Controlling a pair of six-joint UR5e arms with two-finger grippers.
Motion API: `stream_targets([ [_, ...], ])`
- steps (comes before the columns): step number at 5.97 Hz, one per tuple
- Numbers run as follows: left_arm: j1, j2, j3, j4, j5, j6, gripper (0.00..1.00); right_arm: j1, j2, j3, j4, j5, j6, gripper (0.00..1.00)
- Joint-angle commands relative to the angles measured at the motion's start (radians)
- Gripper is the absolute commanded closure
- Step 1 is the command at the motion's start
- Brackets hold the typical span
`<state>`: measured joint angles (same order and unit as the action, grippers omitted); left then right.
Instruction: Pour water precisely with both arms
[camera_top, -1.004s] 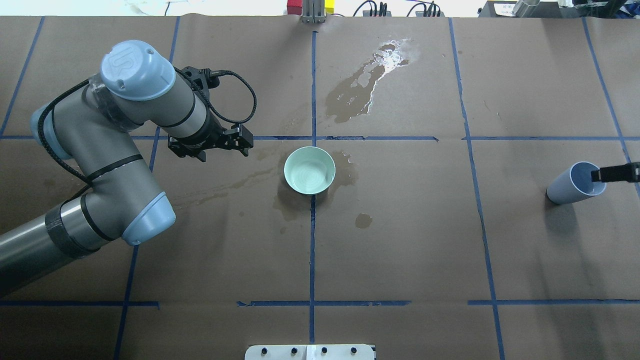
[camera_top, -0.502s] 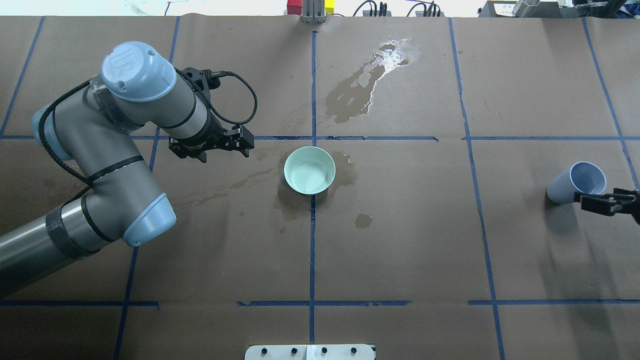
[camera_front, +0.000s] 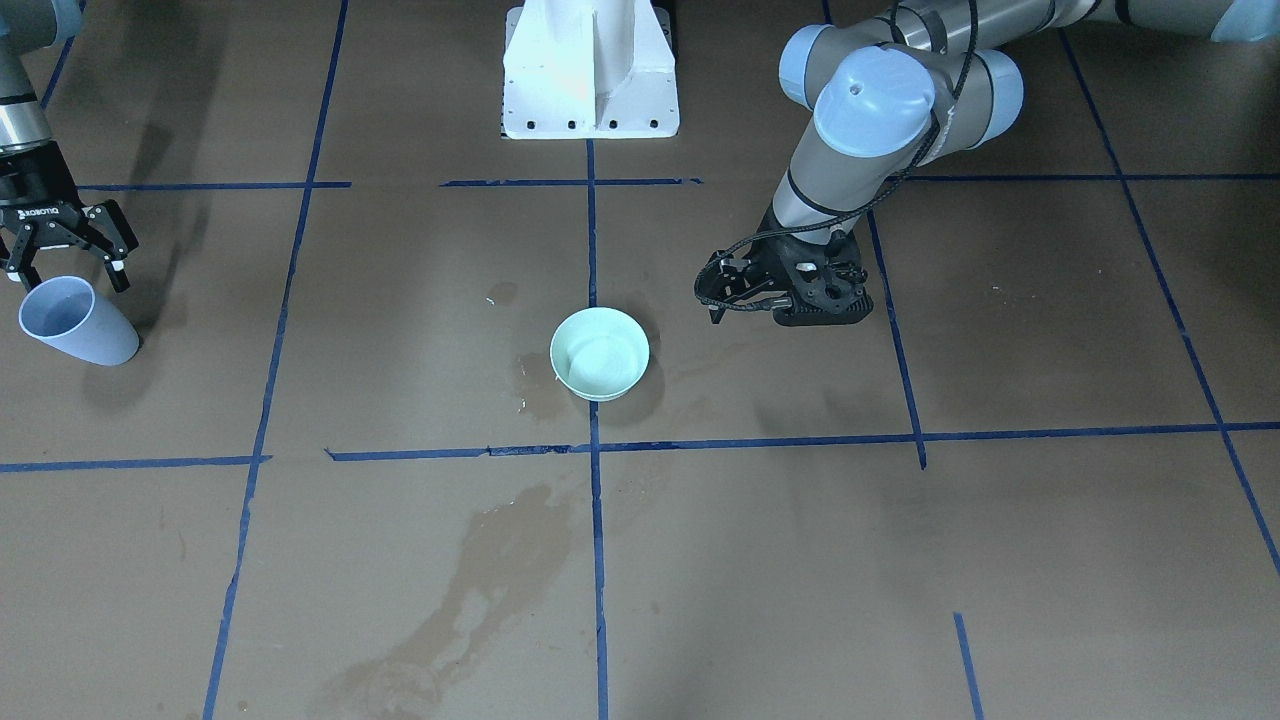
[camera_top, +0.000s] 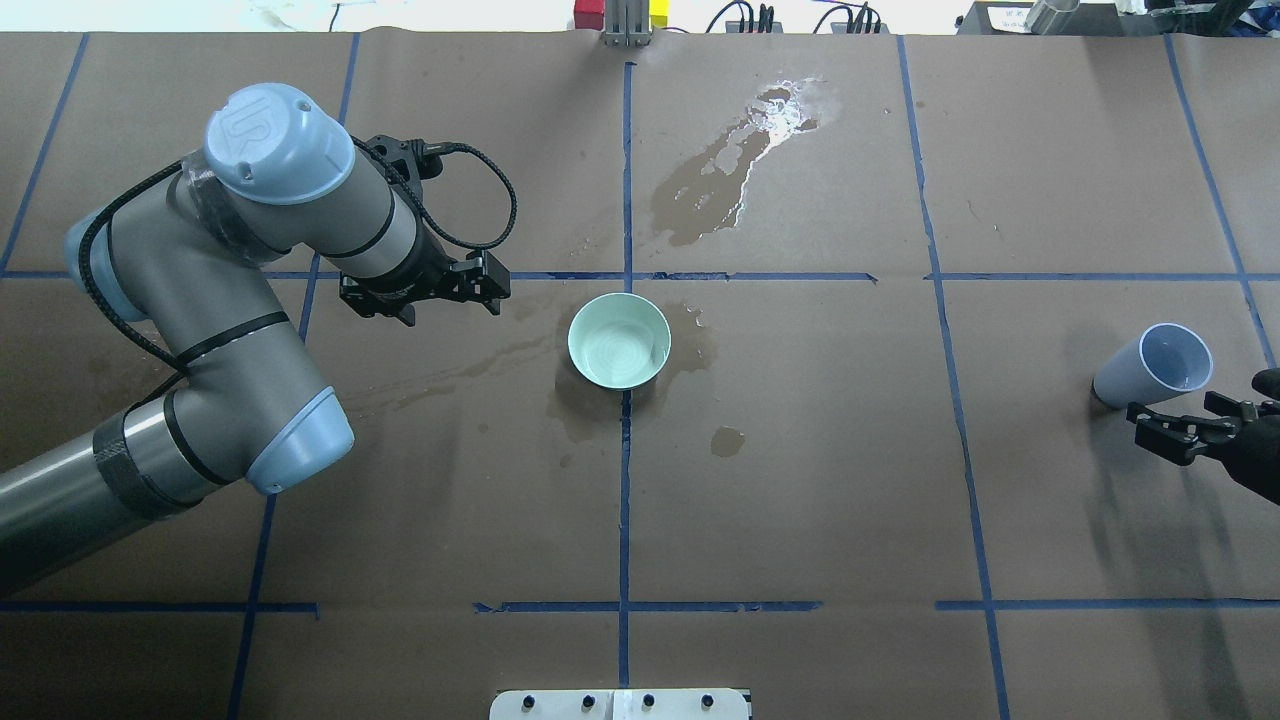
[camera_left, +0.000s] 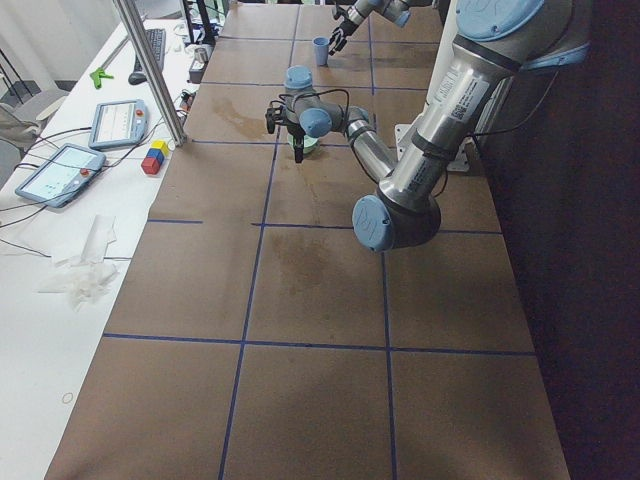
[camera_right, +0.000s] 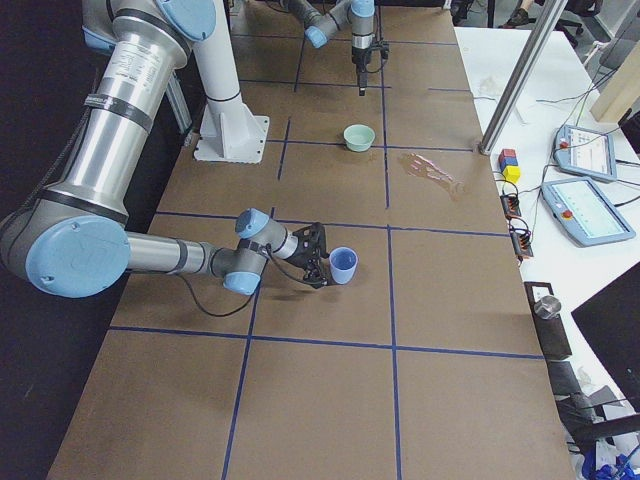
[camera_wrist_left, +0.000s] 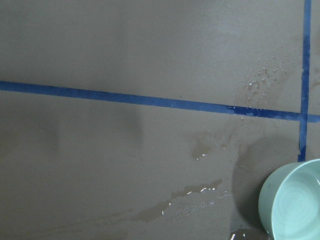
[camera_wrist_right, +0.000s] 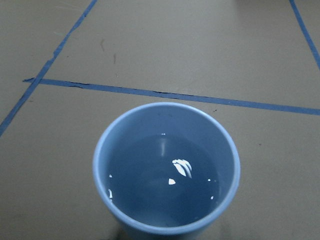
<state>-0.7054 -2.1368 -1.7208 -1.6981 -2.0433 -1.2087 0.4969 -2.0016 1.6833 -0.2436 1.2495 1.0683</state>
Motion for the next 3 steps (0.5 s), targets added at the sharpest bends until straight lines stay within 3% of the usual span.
stream_targets([
  [1, 0.001, 0.002, 0.001, 0.000, 0.000, 0.000, 0.00, -0.055, 0.017, -0.040, 0.033, -0.112, -0.002, 0.00],
  [3, 0.003, 0.003, 0.000, 0.000, 0.000, 0.000, 0.00, -0.058, 0.067, -0.085, 0.035, -0.145, -0.010, 0.00],
])
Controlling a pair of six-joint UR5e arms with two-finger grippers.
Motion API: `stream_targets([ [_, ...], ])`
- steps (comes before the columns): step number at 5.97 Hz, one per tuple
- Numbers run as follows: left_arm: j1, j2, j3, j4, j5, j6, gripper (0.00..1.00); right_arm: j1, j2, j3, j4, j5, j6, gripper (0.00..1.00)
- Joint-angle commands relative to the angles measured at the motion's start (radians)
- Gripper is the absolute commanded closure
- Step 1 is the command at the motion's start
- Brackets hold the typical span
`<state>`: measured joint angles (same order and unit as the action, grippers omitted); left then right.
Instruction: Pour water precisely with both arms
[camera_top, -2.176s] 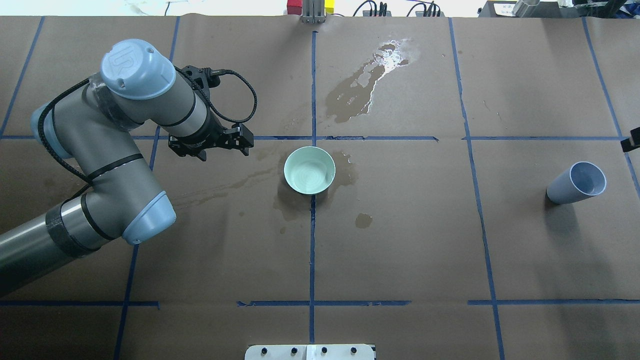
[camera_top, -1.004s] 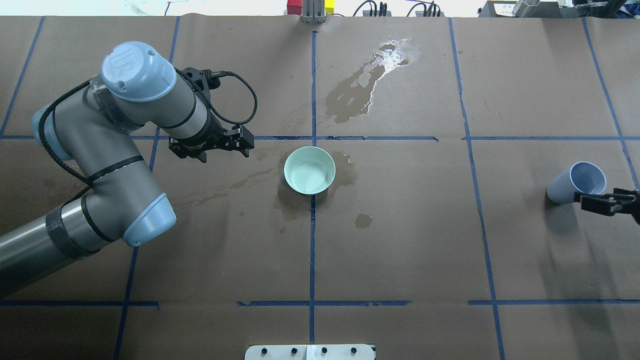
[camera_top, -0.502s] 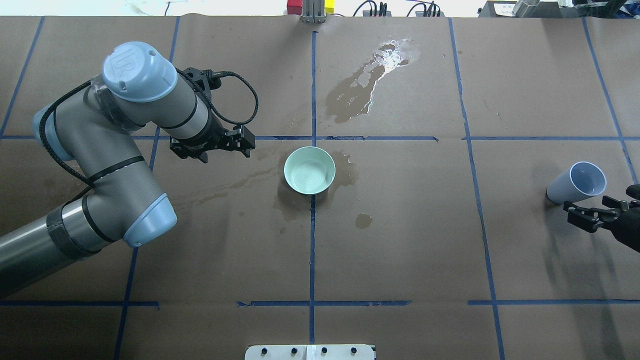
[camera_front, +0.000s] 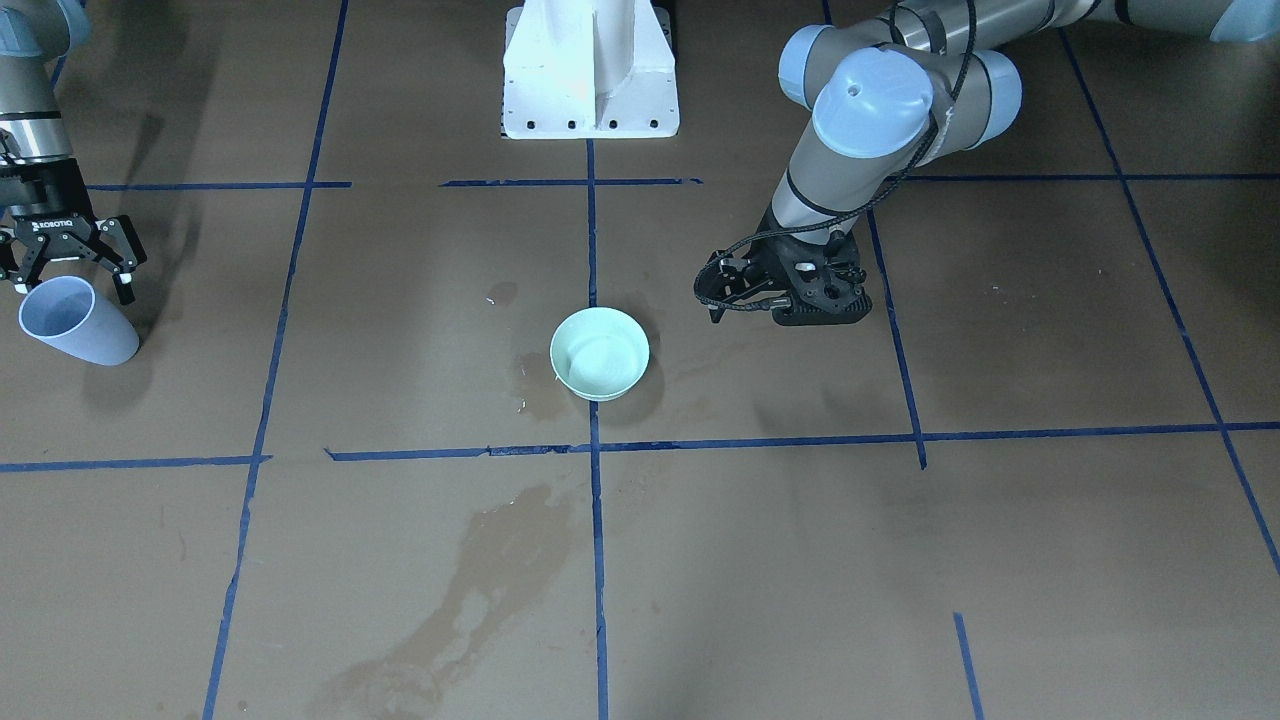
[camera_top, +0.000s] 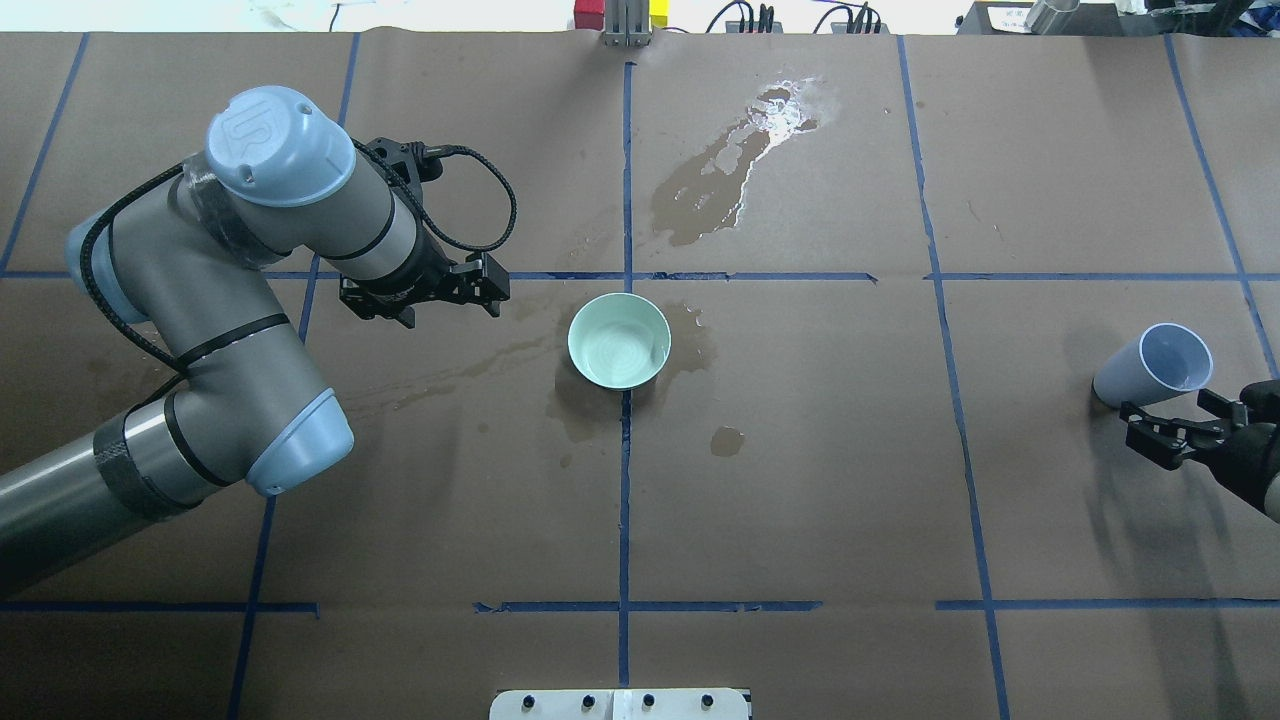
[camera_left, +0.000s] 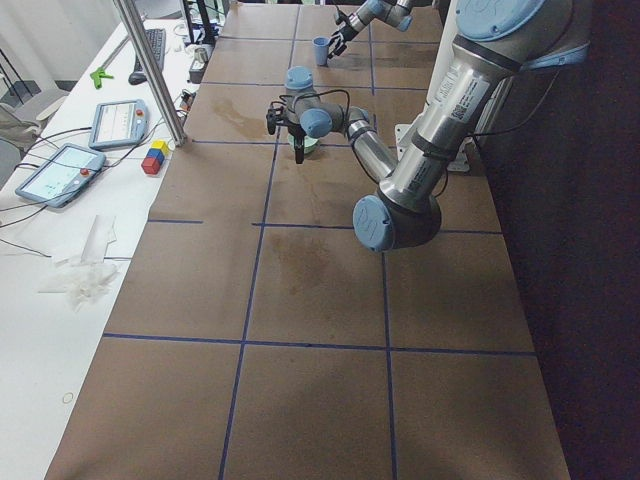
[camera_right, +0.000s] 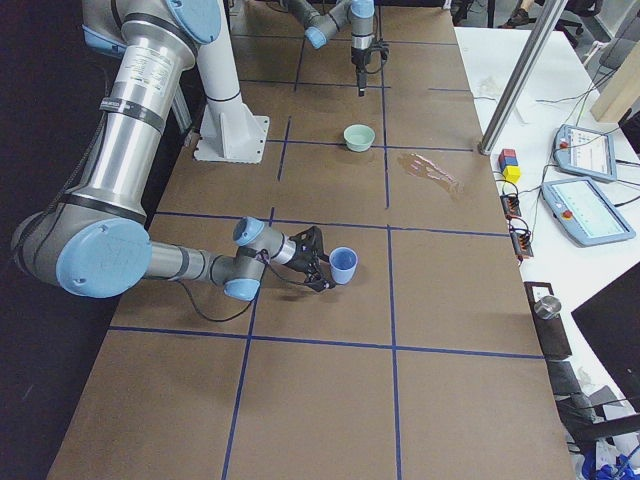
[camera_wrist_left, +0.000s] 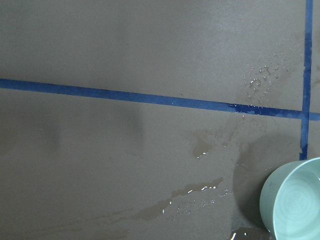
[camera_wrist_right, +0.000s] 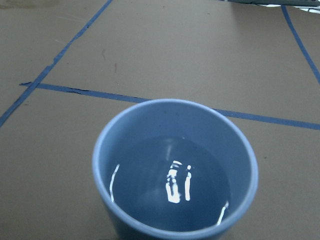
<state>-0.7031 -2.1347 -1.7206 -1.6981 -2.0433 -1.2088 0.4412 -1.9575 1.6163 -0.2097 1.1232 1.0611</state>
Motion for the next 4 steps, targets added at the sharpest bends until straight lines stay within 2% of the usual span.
stream_targets([
  [1, 0.001, 0.001, -0.001, 0.000, 0.000, 0.000, 0.00, -0.003, 0.044, -0.029, 0.001, -0.026, -0.004, 0.00],
  [4, 0.001, 0.001, -0.001, 0.000, 0.000, 0.000, 0.00, 0.001, 0.052, -0.039, 0.003, -0.046, -0.015, 0.00],
])
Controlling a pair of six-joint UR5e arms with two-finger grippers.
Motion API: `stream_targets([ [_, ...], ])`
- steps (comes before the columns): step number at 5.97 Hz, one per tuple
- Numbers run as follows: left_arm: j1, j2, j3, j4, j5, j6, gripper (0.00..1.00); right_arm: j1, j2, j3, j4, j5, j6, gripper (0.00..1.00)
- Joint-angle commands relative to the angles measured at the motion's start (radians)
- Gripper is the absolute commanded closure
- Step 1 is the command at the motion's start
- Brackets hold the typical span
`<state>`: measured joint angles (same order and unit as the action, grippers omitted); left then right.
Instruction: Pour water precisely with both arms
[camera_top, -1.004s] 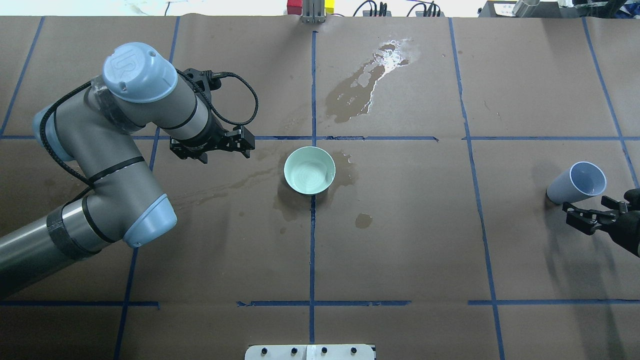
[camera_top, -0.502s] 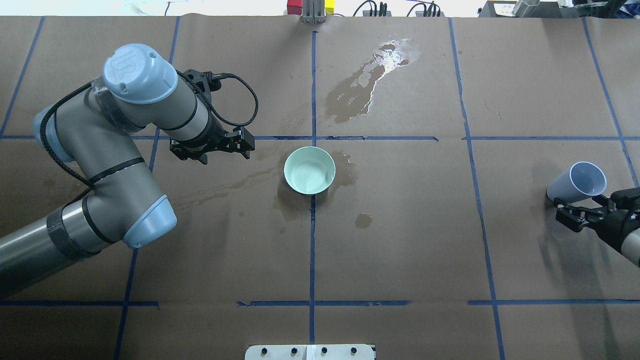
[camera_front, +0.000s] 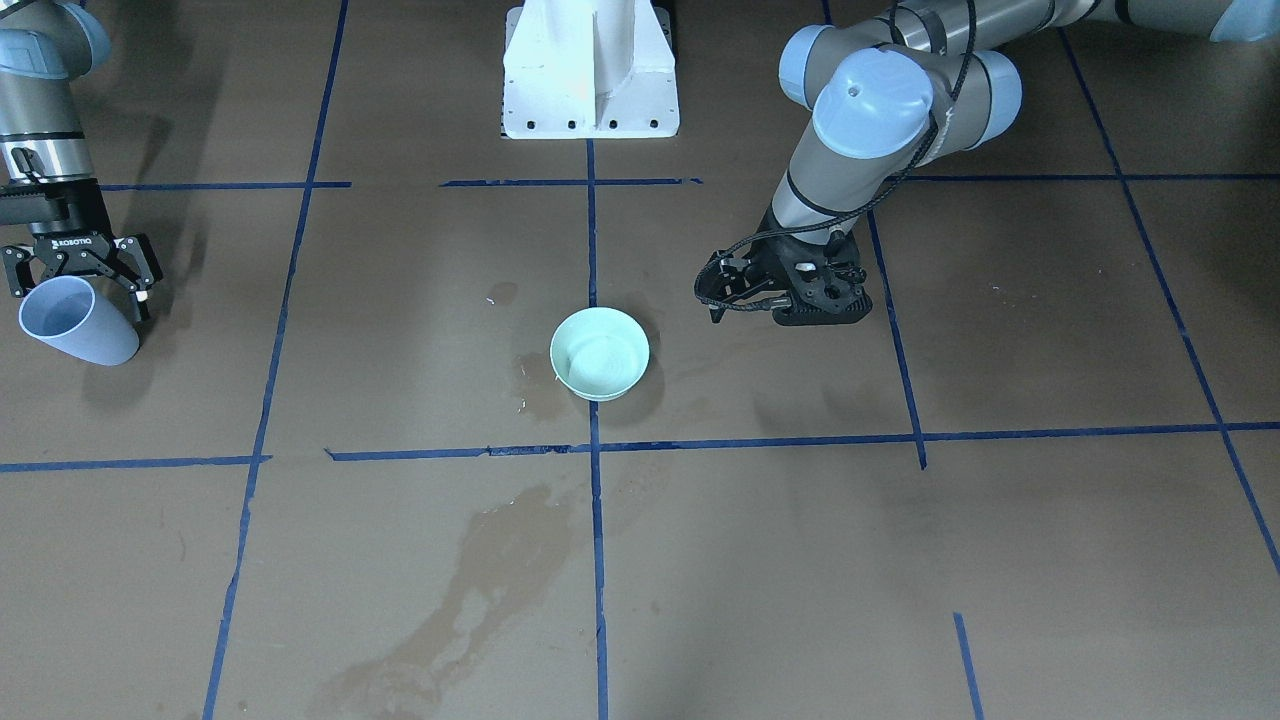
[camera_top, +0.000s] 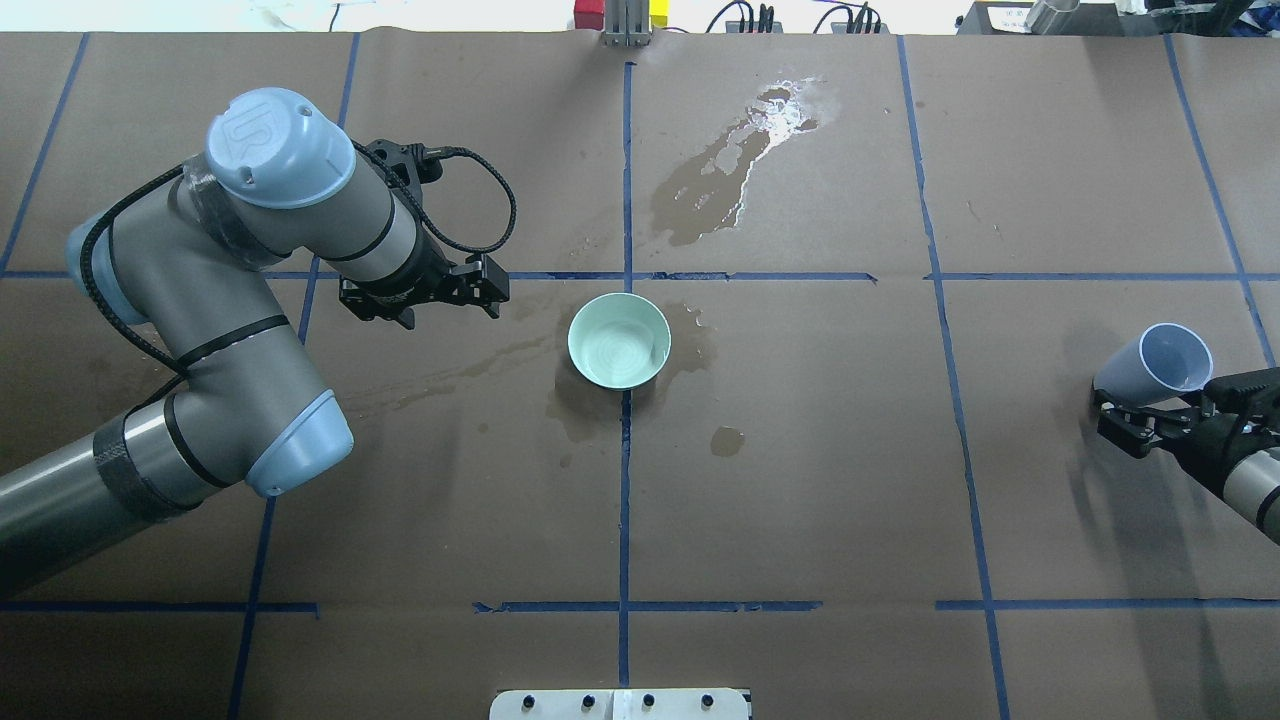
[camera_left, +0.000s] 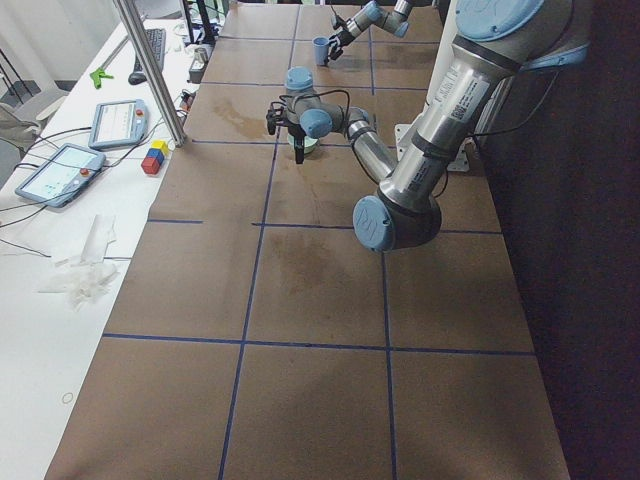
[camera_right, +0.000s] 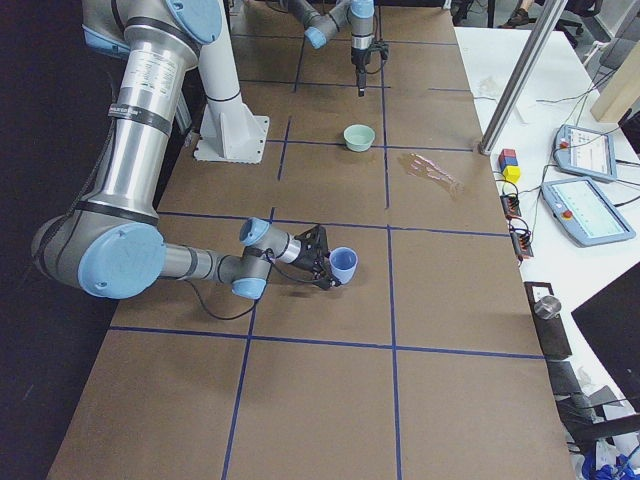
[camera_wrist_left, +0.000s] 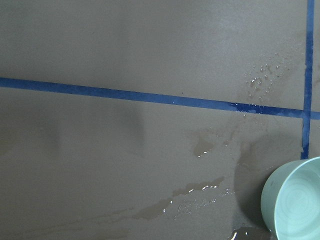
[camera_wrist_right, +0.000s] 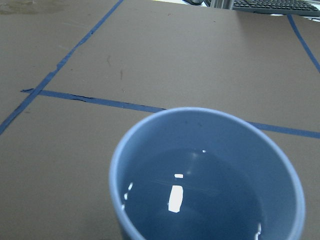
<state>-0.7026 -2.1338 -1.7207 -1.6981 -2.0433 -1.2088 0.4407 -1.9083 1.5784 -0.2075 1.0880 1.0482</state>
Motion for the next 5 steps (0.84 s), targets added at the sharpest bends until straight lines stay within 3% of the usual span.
stream_targets([
  [1, 0.002, 0.000, 0.001, 0.000, 0.000, 0.000, 0.00, 0.001, 0.005, -0.003, 0.000, -0.035, -0.002, 0.00],
  [5, 0.002, -0.001, 0.000, -0.002, 0.000, 0.000, 0.00, 0.001, 0.041, -0.032, 0.000, -0.105, -0.001, 0.00],
])
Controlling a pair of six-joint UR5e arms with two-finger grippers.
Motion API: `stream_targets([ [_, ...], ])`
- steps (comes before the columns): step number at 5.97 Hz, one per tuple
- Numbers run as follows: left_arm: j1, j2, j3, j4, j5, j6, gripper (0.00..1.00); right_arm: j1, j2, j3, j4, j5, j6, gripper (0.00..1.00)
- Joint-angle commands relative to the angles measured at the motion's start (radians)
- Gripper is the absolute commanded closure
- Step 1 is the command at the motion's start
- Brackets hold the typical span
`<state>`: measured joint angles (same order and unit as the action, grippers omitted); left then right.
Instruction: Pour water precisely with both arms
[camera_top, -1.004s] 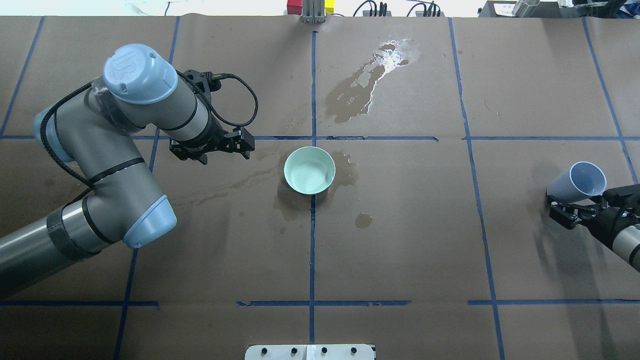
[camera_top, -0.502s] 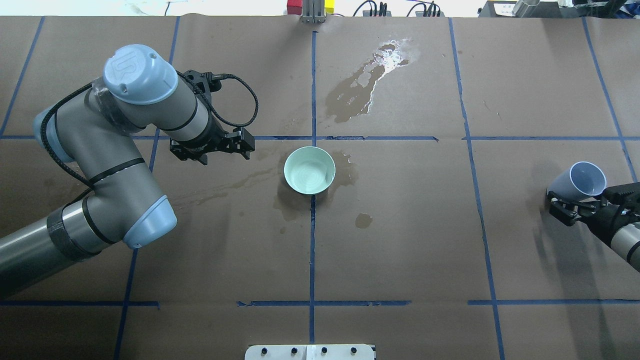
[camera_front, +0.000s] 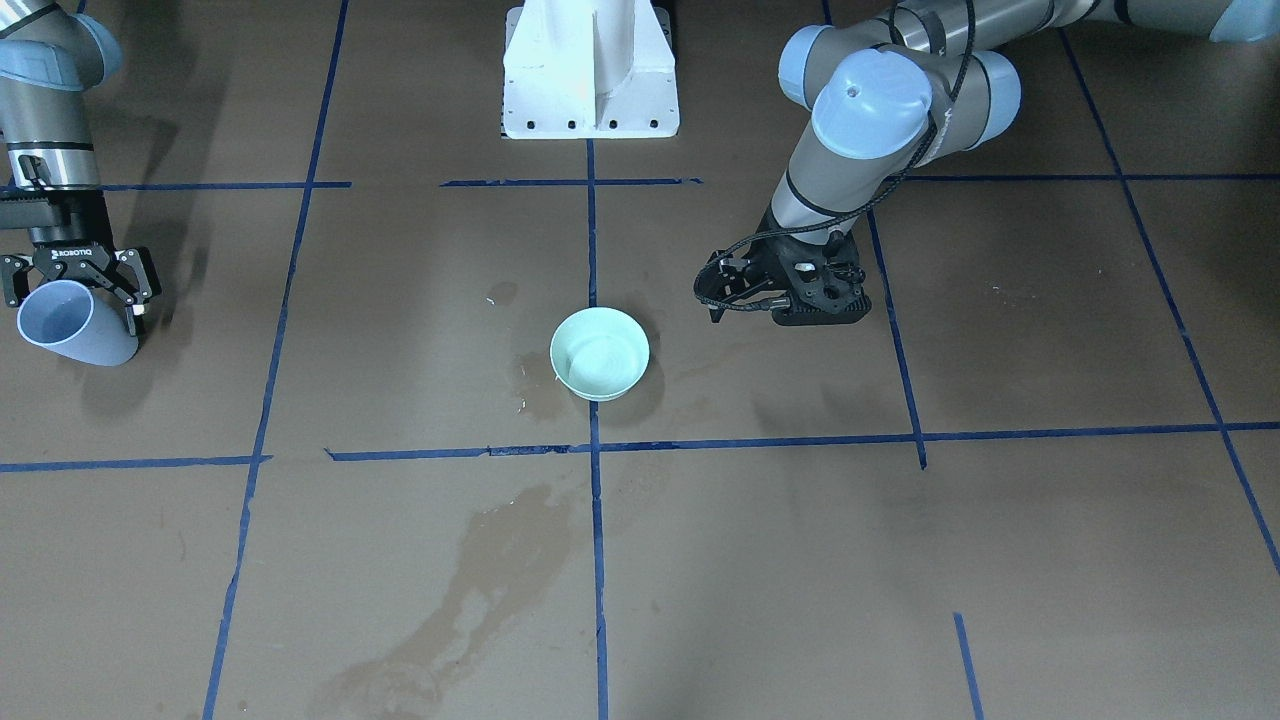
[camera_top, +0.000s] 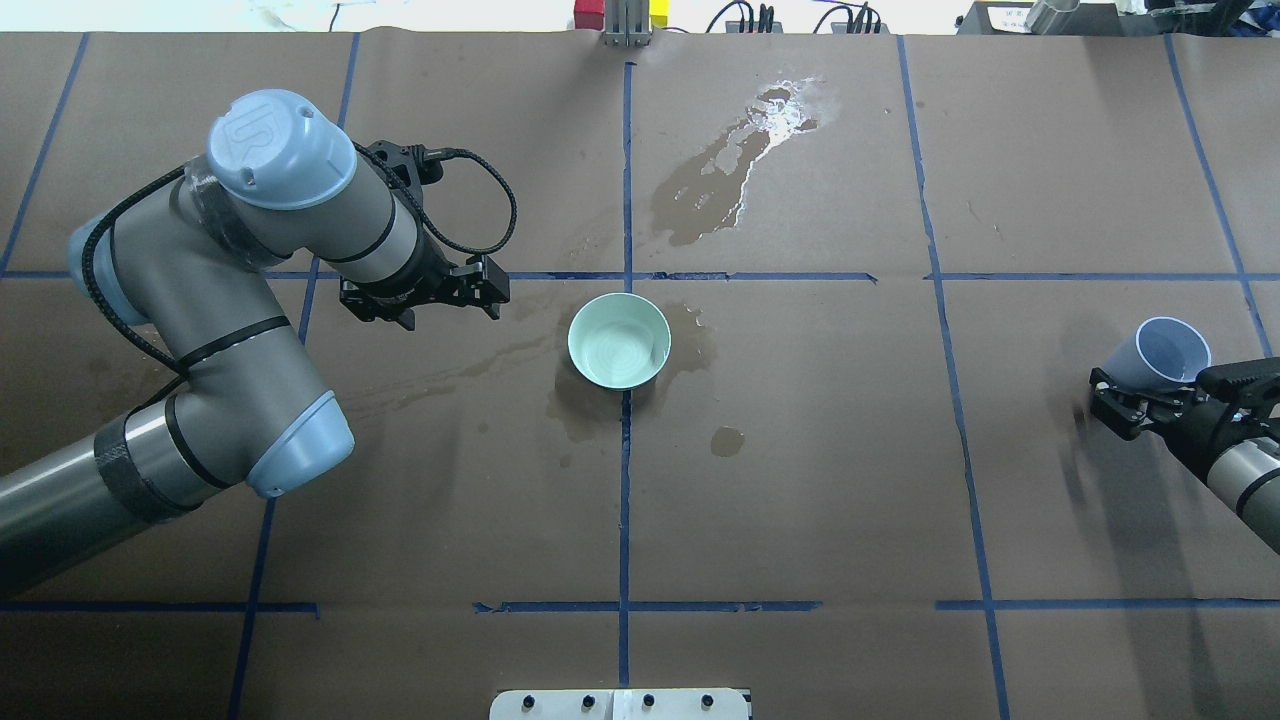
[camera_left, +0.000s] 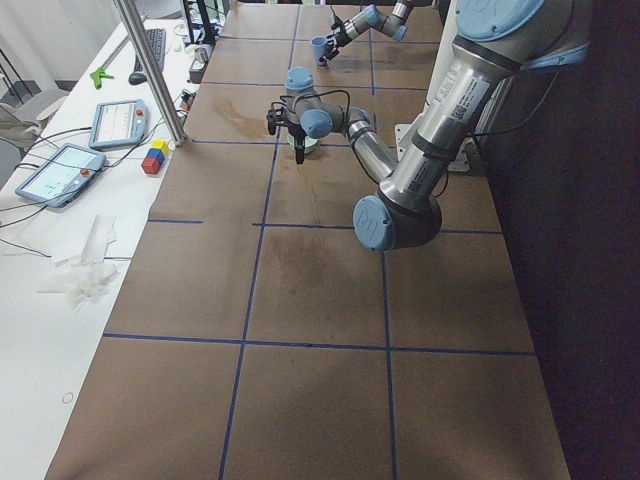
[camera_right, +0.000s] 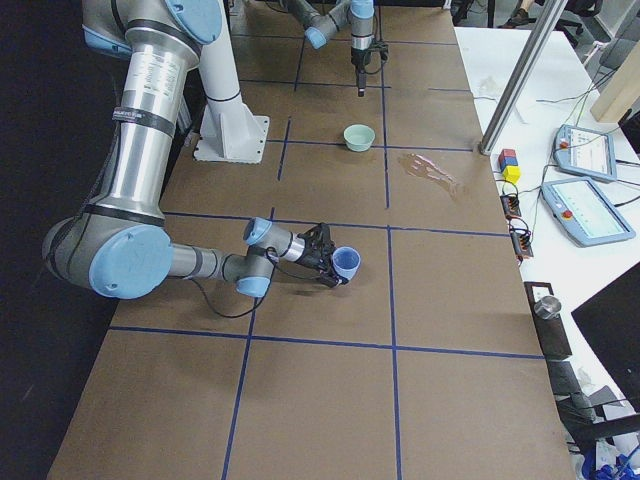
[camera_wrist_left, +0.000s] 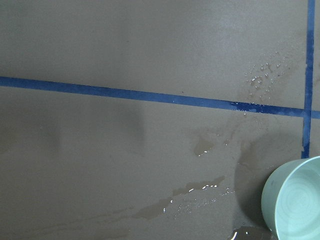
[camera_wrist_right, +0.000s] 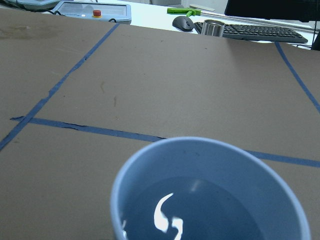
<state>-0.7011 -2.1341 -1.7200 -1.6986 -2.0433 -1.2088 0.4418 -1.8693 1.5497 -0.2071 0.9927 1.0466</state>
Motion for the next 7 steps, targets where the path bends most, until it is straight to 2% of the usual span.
stream_targets([
  [1, 0.000, 0.000, -0.001, 0.000, 0.000, 0.000, 0.00, 0.000, 0.004, -0.008, 0.002, -0.022, 0.003, 0.00],
  [2, 0.000, 0.000, 0.000, -0.001, 0.000, 0.000, 0.00, 0.000, 0.015, -0.029, 0.002, -0.038, 0.007, 0.00],
  [3, 0.000, 0.000, 0.000, -0.001, 0.000, 0.002, 0.00, 0.000, 0.021, -0.030, 0.002, -0.072, 0.013, 0.21],
  [4, 0.000, 0.000, 0.000, -0.001, 0.000, 0.002, 0.00, 0.000, 0.022, -0.030, 0.002, -0.078, 0.012, 0.67],
  [5, 0.000, 0.000, 0.000, -0.001, 0.000, 0.002, 0.00, 0.003, 0.022, -0.010, 0.003, -0.080, 0.010, 0.83],
  [7, 0.000, -0.001, -0.001, 0.000, 0.000, 0.000, 0.00, 0.009, 0.021, 0.041, 0.002, -0.083, -0.055, 0.97],
])
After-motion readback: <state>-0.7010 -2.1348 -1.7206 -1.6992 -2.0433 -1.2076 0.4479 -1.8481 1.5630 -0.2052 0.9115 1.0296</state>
